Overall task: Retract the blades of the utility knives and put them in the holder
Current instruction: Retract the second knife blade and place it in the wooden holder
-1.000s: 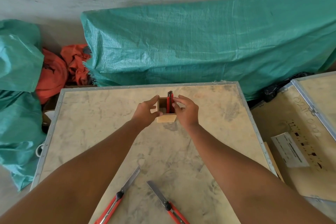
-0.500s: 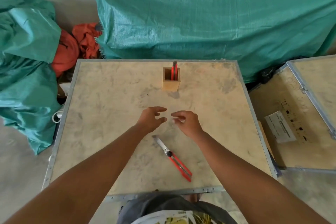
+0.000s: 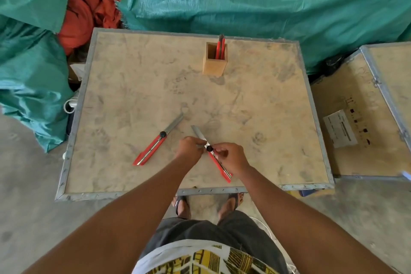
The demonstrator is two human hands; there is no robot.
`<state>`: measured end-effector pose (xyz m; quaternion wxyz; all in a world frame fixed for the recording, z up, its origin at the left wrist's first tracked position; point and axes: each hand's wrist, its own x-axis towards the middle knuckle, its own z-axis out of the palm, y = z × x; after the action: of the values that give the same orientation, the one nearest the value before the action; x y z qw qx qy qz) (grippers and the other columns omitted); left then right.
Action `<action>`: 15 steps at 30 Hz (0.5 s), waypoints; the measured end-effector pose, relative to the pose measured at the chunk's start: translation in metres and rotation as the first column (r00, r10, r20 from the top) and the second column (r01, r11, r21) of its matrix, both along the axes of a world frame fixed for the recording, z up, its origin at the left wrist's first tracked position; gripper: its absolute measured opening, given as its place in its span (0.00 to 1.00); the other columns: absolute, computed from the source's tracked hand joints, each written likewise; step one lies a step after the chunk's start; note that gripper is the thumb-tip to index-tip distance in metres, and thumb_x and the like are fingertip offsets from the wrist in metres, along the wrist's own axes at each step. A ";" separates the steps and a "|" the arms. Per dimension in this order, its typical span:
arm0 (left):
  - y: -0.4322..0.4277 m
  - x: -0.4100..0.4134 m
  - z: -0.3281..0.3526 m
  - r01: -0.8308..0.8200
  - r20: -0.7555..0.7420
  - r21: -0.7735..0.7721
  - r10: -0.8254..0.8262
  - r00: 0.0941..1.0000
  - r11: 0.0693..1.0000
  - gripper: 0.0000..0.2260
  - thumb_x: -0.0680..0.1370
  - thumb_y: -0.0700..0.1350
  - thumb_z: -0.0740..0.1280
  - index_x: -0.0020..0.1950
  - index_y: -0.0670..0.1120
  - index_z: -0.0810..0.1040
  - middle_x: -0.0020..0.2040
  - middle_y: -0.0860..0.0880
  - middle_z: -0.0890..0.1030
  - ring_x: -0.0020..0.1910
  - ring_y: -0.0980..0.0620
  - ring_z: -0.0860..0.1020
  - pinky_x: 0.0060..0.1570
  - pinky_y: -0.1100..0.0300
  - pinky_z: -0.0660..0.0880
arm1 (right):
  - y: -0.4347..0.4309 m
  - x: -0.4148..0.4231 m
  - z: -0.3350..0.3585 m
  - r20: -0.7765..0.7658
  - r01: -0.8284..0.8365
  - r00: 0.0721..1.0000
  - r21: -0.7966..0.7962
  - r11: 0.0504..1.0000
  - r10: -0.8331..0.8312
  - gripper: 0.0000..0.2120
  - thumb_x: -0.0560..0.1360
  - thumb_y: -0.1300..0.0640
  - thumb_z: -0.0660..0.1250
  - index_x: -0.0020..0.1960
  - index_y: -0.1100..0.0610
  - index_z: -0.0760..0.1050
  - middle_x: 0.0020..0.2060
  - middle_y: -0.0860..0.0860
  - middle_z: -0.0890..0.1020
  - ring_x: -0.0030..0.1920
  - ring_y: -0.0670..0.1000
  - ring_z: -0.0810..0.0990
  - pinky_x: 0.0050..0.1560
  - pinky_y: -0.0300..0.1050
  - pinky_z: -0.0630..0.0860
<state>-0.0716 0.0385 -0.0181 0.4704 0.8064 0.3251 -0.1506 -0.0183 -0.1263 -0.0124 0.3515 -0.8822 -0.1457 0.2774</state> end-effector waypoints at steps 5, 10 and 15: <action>-0.008 -0.009 -0.016 -0.146 0.005 -0.088 0.147 0.989 0.985 0.11 0.74 0.34 0.73 0.53 0.45 0.87 0.50 0.44 0.87 0.40 0.50 0.81 0.40 0.61 0.77 | 0.003 -0.003 -0.004 -0.015 0.013 1.000 -0.005 1.000 -0.013 0.14 0.73 0.71 0.71 0.57 0.61 0.84 0.48 0.56 0.87 0.44 0.46 0.82 0.45 0.19 0.72; -0.013 -0.011 -0.016 -0.248 0.058 -0.173 0.261 0.964 0.953 0.15 0.72 0.33 0.74 0.53 0.49 0.87 0.52 0.47 0.86 0.49 0.47 0.84 0.52 0.52 0.82 | 0.004 0.004 0.000 -0.029 0.016 0.999 0.059 0.998 -0.015 0.17 0.72 0.70 0.70 0.56 0.57 0.85 0.48 0.52 0.88 0.46 0.47 0.84 0.48 0.23 0.75; -0.010 0.015 0.029 -0.377 0.085 -0.375 0.437 0.896 0.847 0.13 0.76 0.34 0.71 0.57 0.47 0.85 0.49 0.47 0.87 0.48 0.46 0.86 0.50 0.49 0.84 | 0.012 0.033 0.029 -0.073 0.057 0.996 0.233 0.971 -0.041 0.18 0.73 0.70 0.69 0.58 0.54 0.84 0.50 0.50 0.87 0.52 0.51 0.85 0.57 0.47 0.82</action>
<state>-0.0561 0.0282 0.0107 0.6527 0.6321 0.4163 -0.0342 0.0144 -0.1142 0.0170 0.4651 -0.8278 -0.1436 0.2792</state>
